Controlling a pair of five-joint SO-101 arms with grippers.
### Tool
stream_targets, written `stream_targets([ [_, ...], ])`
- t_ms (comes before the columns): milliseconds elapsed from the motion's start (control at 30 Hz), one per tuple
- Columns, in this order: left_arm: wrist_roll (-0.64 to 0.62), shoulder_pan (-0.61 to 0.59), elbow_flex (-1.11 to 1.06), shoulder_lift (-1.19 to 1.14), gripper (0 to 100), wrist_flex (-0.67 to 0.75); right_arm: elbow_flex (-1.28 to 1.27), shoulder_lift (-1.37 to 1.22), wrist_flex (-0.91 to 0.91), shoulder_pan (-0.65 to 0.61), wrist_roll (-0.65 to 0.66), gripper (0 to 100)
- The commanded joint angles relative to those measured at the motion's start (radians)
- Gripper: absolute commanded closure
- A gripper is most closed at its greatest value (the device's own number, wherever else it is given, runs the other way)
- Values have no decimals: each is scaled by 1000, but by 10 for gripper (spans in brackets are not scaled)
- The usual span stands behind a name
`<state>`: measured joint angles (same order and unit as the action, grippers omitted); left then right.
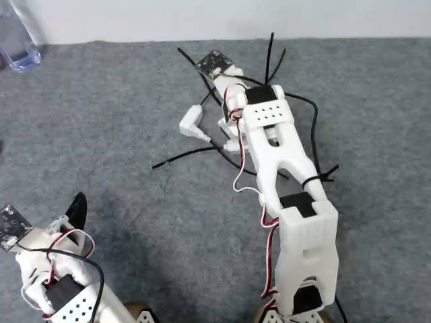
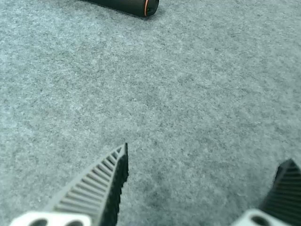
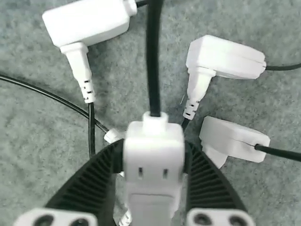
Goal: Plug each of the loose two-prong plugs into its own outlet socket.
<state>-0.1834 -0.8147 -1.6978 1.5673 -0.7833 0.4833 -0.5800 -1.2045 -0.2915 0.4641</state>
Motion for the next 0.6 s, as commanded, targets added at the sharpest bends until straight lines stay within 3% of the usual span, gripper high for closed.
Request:
stream_targets([
  [0, 5, 6, 7, 2, 551, -5, 60, 10, -7, 15, -3, 819],
  [233, 5, 6, 7, 2, 551, -5, 60, 16, -16, 15, -3, 820],
  [567, 3, 14, 7, 3, 551, -5, 66, 137, -171, -5, -11, 822],
])
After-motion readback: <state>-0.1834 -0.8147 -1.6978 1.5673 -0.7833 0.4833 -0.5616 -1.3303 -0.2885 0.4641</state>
